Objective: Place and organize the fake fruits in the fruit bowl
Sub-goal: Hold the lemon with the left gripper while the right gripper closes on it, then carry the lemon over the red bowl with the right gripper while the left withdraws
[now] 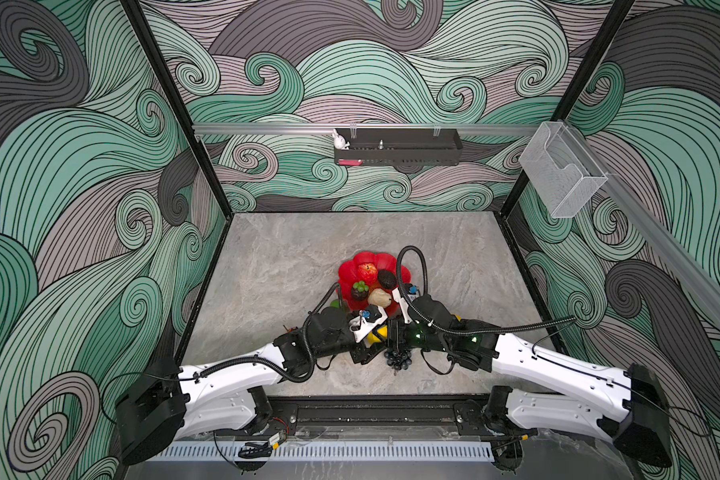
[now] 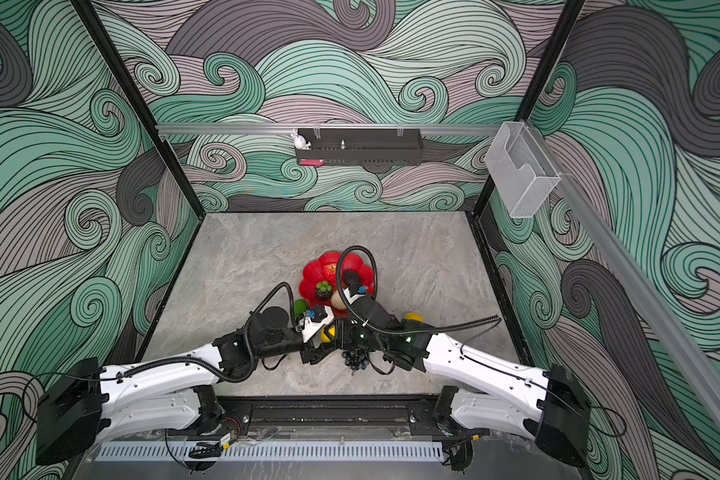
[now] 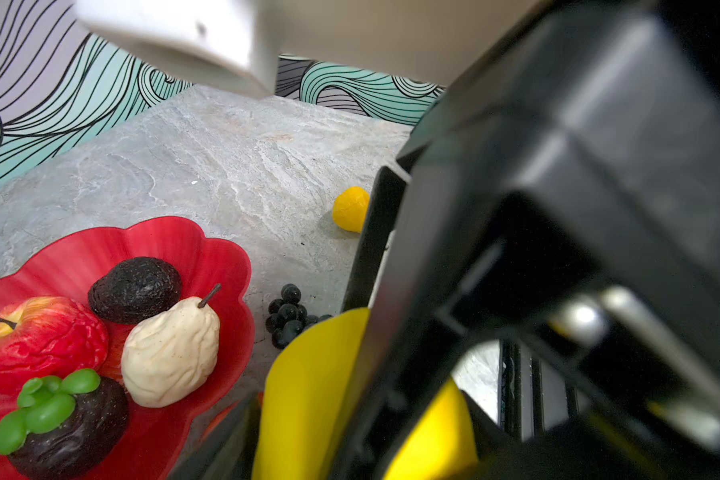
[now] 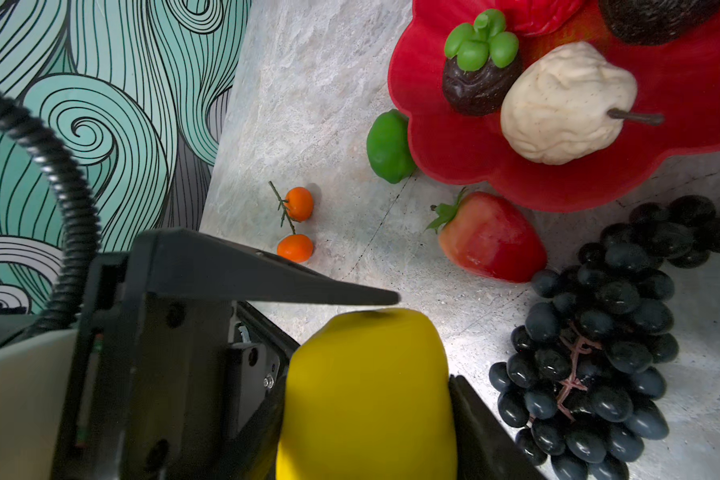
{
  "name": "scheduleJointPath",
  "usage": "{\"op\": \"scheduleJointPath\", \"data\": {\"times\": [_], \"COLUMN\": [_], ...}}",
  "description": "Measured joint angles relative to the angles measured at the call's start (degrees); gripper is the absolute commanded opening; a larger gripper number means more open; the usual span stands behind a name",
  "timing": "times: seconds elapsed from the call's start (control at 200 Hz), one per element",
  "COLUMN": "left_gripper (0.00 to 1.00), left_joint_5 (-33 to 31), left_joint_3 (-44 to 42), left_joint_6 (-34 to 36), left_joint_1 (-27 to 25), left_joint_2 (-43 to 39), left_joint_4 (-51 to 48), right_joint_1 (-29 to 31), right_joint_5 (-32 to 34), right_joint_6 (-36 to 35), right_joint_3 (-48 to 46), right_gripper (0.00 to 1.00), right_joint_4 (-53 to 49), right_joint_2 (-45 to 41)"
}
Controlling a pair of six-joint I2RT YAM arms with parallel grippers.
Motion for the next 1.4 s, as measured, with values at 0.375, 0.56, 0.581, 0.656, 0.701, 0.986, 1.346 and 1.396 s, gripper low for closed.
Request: {"op": "scheduleJointPath", "data": {"times": [0.375,0.56,0.581,0.656,0.701,0.986,1.346,1.396], "left_gripper": [0.86,0.87,0.87,0.86,0.87,0.87,0.87,0.87], "left_joint_5": [-8.46,-16.57,-17.66,-21.59,-24.35,-44.52,-54.21,-54.51], "left_joint_3": [-2.58,-5.81,-5.86,-5.88,-5.88,-7.15,-7.52,-7.52], "left_joint_6": [-1.99,-2.45,-2.54,-2.93,-3.37,-6.49,-9.46,-9.51], "left_joint_1": [0.00,0.31,0.44,1.16,1.36,2.10,4.24,4.28], "left_joint_2": [-9.75,-17.57,-18.27,-20.46,-21.81,-29.20,-32.57,-32.76], "left_joint_4": [-0.35,-1.29,-1.60,-3.17,-4.31,-8.87,-12.98,-13.16], "right_joint_1": [-7.56,-14.88,-15.54,-17.49,-18.32,-20.06,-18.88,-18.47], "right_joint_5": [-1.38,-3.65,-3.93,-4.76,-5.22,-7.26,-8.63,-8.61], "right_joint_6": [-3.80,-8.22,-8.70,-10.29,-11.26,-15.08,-16.81,-16.96], "right_joint_3": [4.68,9.60,10.10,11.98,13.20,23.82,37.94,39.89], "right_gripper": [0.46,0.47,0.46,0.46,0.46,0.45,0.46,0.46], "right_joint_4": [-5.35,-8.13,-8.26,-8.72,-8.85,-8.92,-9.03,-9.44], "right_joint_2": [-0.31,1.49,1.92,4.04,5.92,20.68,37.79,39.80]}}
